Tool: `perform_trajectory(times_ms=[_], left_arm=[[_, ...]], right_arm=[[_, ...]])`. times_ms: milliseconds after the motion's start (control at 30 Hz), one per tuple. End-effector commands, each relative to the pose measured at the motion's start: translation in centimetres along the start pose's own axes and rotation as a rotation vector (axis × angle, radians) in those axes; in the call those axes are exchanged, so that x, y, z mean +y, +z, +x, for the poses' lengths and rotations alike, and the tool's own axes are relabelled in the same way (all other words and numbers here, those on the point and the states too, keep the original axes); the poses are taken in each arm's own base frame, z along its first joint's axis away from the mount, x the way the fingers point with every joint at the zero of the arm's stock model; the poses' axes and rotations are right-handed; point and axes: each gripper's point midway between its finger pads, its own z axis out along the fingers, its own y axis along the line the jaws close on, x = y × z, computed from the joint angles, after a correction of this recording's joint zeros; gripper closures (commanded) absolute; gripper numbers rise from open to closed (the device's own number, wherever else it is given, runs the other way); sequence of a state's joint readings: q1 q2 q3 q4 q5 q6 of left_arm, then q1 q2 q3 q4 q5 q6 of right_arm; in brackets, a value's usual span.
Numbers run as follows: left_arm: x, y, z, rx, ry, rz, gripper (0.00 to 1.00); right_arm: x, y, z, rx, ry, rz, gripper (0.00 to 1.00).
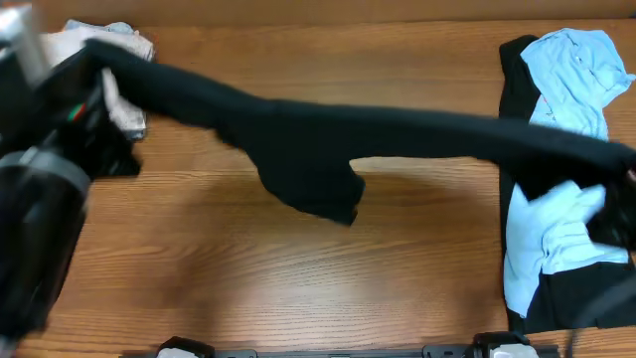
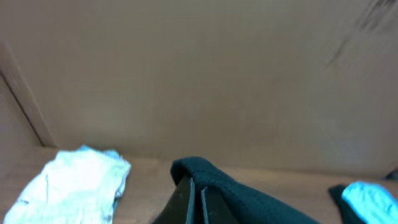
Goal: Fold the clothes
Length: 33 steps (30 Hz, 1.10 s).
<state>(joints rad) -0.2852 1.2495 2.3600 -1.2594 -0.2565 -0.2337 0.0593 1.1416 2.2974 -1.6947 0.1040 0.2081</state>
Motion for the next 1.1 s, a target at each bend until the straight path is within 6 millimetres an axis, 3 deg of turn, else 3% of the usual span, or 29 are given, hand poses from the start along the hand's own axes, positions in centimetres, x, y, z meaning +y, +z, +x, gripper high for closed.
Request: perform_trajectory(times_ms=[0,67,167,267,400,500,600,667,700,767,867,933,967,1067], left_arm=[[2.3,-5.0,-2.1,-0.125,-0.047,-0.052,0.96],[3.4,-7.0,-2.5,-0.166,-0.055,-0.081,0.96],[5.1,-9.1,-2.5,-0.198,-0.047,-0.152,0.96],[7.4,-10.2,-1.7,-0.181,-0.019,-0.273,0.96],[8.5,-9.1,-0.4,-0.114,0.015,-0.363,0.96],[8.3,-7.0,0.2,-0.065,0.044,-0.385,0.96],[7.6,-2.8,1.6,0.034,0.101,-0.408,0.96],[6.9,1.3,3.1,0.124,0.144,-0.426,0.96],[6.7,2.3,3.4,0.143,0.154,-0.430,0.96],[6.1,6.5,5.3,0.231,0.196,-0.447,0.96],[5.4,12.8,8.5,0.347,0.256,-0.472,0.96],[5.5,18.1,11.6,0.430,0.288,-0.502,0.96],[6.0,22.2,14.1,0.478,0.302,-0.528,0.96],[7.0,27.9,18.0,0.525,0.311,-0.559,0.96]], right_arm=[[-0.5,-4.5,-0.1,-0.123,0.005,-0.023,0.96],[-0.3,-5.4,0.2,-0.141,0.005,-0.050,0.96],[0.7,-5.4,0.6,-0.121,-0.026,-0.106,0.96],[0.7,-3.3,1.7,-0.043,-0.030,-0.096,0.96],[0.6,0.5,3.2,0.063,-0.038,-0.071,0.96],[0.9,3.9,4.2,0.129,-0.055,-0.069,0.96],[1.1,9.4,6.1,0.233,-0.060,-0.057,0.96],[1.1,13.7,7.6,0.311,-0.065,-0.042,0.96],[1.1,14.6,7.9,0.327,-0.069,-0.039,0.96],[1.1,18.6,9.0,0.386,-0.088,-0.026,0.96],[1.2,23.8,9.4,0.427,-0.100,-0.006,0.96],[1.4,29.2,9.8,0.439,-0.118,-0.002,0.96],[1.6,32.6,10.4,0.444,-0.121,-0.002,0.96],[1.6,38.5,12.0,0.449,-0.122,0.002,0.96]])
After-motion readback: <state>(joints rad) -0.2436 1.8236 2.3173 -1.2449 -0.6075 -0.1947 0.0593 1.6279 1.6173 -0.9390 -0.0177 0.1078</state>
